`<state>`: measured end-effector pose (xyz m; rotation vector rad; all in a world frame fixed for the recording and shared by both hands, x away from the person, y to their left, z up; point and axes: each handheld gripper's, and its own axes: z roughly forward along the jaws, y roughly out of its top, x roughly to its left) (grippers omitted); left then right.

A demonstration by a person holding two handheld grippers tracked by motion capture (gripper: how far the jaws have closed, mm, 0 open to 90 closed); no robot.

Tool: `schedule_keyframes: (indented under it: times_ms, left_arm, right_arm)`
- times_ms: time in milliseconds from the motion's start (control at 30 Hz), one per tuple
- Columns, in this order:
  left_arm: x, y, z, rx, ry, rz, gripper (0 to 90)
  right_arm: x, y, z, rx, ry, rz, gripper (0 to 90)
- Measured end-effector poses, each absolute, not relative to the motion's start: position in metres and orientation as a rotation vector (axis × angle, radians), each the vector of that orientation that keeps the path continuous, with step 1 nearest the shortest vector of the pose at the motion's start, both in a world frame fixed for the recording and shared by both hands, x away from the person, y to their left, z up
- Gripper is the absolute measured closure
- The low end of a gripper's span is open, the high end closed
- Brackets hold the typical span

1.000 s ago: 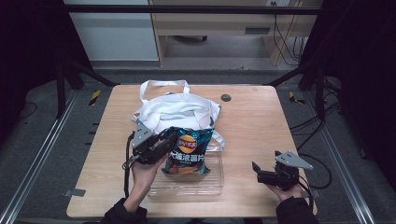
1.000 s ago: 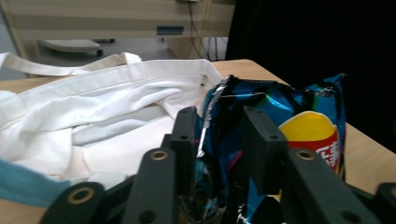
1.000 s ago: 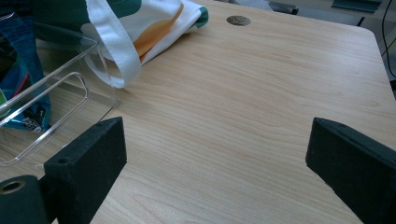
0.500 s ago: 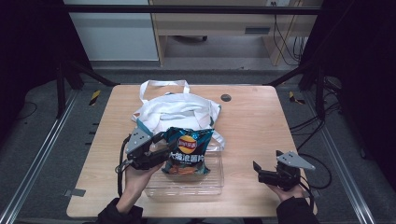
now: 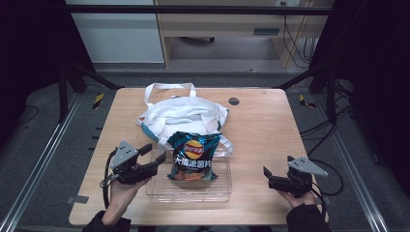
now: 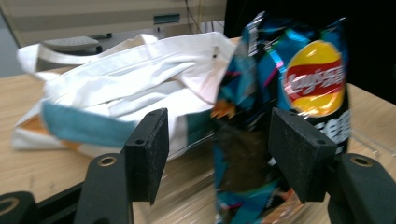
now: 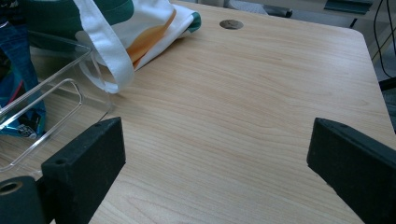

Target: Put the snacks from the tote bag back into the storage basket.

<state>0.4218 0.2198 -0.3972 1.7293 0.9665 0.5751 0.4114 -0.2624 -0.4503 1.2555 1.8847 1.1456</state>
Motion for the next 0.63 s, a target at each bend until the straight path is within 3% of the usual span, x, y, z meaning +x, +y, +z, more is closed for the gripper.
schedule_keyframes:
  times_ms: [533, 633]
  left_arm:
    - [0.423, 0.275, -0.444, 1.765, 1.111, 0.69, 34.5]
    - [0.426, 0.278, -0.45, 1.76, 1.131, 0.657, 34.4]
  right_arm:
    - [0.412, -0.268, -0.452, 1.271, 1.875, 1.115, 4.6]
    - [0.413, -0.27, -0.454, 1.284, 1.873, 1.108, 4.6]
